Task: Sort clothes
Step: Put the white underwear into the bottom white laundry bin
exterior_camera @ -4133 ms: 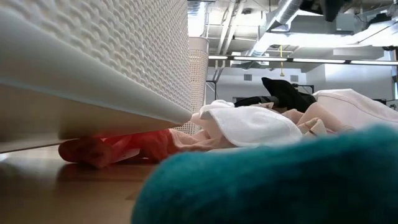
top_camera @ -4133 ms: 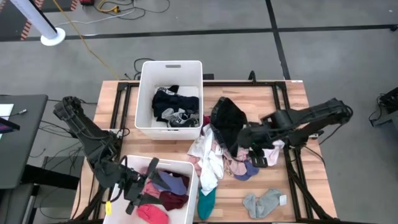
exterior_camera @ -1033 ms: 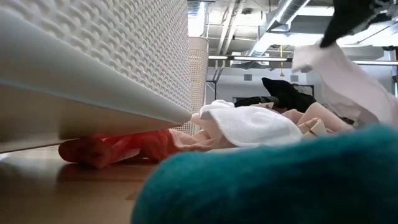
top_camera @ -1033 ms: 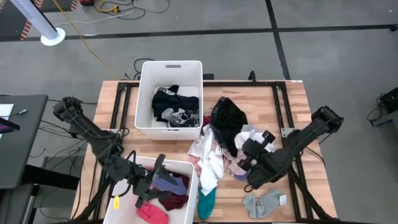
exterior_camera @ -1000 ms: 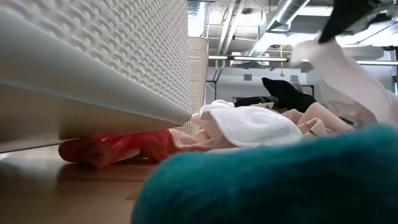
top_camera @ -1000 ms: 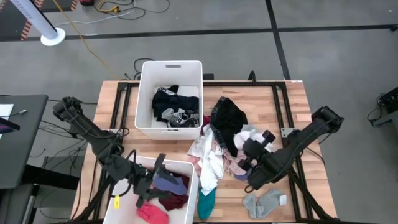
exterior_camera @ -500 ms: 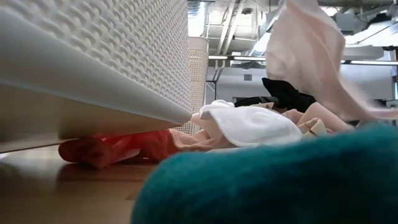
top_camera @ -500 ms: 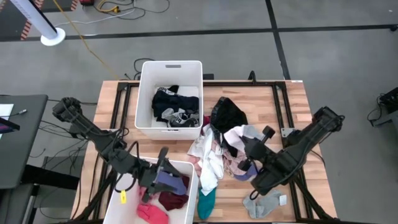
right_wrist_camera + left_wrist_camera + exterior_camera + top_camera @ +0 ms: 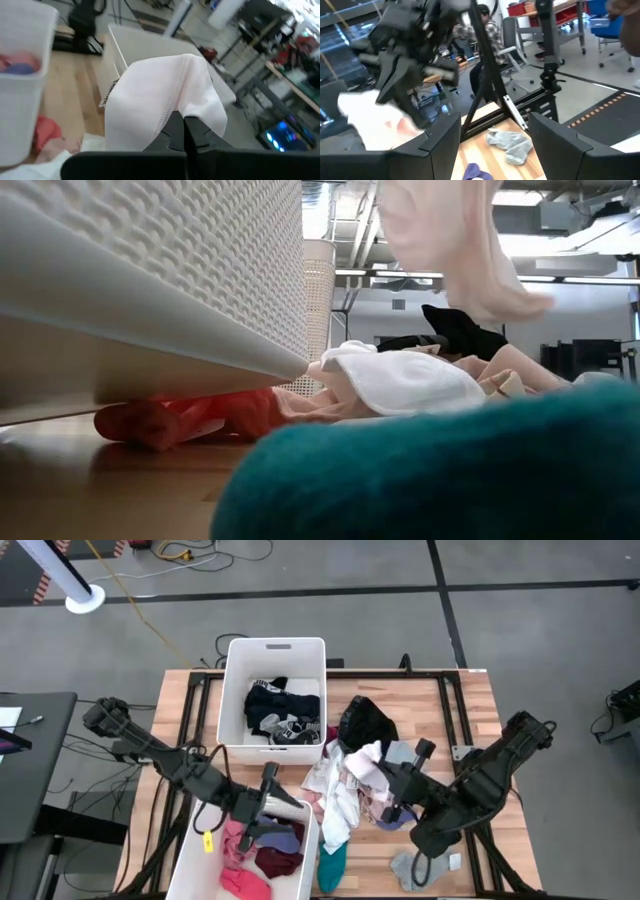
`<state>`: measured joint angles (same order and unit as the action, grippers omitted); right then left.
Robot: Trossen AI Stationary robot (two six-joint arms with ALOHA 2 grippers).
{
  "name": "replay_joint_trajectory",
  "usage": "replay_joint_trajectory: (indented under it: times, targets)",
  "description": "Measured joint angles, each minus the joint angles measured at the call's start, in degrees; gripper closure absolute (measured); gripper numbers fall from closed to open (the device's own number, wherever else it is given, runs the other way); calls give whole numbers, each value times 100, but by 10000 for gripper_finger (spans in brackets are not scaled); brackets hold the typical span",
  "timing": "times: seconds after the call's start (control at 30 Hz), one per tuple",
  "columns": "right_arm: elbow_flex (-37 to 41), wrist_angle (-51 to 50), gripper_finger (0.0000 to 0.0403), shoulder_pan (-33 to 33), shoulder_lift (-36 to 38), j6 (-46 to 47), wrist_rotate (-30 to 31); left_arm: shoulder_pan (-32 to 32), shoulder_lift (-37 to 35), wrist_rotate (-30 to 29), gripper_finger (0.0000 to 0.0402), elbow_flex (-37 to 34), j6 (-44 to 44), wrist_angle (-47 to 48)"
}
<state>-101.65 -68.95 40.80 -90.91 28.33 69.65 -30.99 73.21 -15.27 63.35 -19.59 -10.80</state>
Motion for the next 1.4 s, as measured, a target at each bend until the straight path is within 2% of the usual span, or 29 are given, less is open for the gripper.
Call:
replay_joint_trajectory:
  times: [0.2,0.4,0.67,1.0,1.07,1.3,1.4]
  targets:
    - [-207,1550,403,0,0,-1956,-111,269,122,-1,173,2,144,-98]
    - [-236,2630,403,0,-2,-3246,-485,486,579,-74,173,2,157,-415]
    - [-236,3131,403,130,-2,-3863,-688,513,737,-1199,168,2,-223,-1010]
    - [-234,3217,403,264,-2,-3986,-702,574,741,-1359,156,2,-345,-1266]
    - [-234,3236,403,248,-2,-4001,-723,597,741,-1288,156,2,-372,-1314]
    - [-234,3794,403,44,-4,-4375,-1427,907,1034,-21,156,0,144,-1407]
    - [-234,3946,403,-61,-4,-4495,-1701,970,1173,240,156,0,287,-1617]
